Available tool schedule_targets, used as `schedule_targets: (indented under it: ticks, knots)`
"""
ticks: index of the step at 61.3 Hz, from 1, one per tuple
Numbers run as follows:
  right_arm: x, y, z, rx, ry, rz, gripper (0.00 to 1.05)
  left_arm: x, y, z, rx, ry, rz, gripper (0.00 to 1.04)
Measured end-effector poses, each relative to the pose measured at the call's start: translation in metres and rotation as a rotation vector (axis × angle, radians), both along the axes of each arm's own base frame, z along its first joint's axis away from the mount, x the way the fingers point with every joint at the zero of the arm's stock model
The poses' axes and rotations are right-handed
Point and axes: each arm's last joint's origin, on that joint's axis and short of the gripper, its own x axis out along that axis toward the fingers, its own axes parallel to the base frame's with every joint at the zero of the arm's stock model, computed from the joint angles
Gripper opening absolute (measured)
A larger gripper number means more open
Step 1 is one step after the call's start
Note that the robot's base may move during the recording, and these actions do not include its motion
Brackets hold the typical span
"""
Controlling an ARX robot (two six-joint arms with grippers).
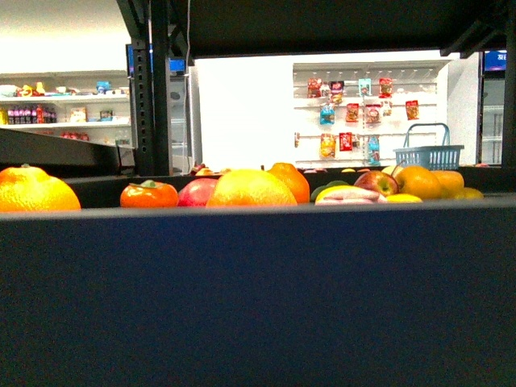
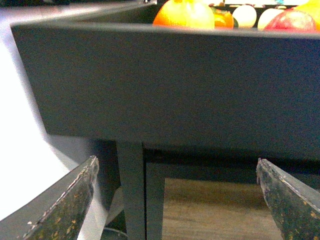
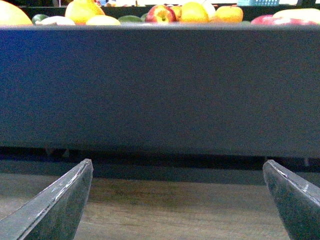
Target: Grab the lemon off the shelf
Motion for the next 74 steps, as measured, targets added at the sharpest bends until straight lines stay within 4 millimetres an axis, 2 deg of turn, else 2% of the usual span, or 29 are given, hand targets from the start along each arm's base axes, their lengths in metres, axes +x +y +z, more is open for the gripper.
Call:
schedule_targets:
  ticks: [74]
  knots:
    - [0.0,0.0,-0.0002,0.0,0.001,0.0,1.02,0.0,0.0,0.0,0.0,0.0,0.0,0.97]
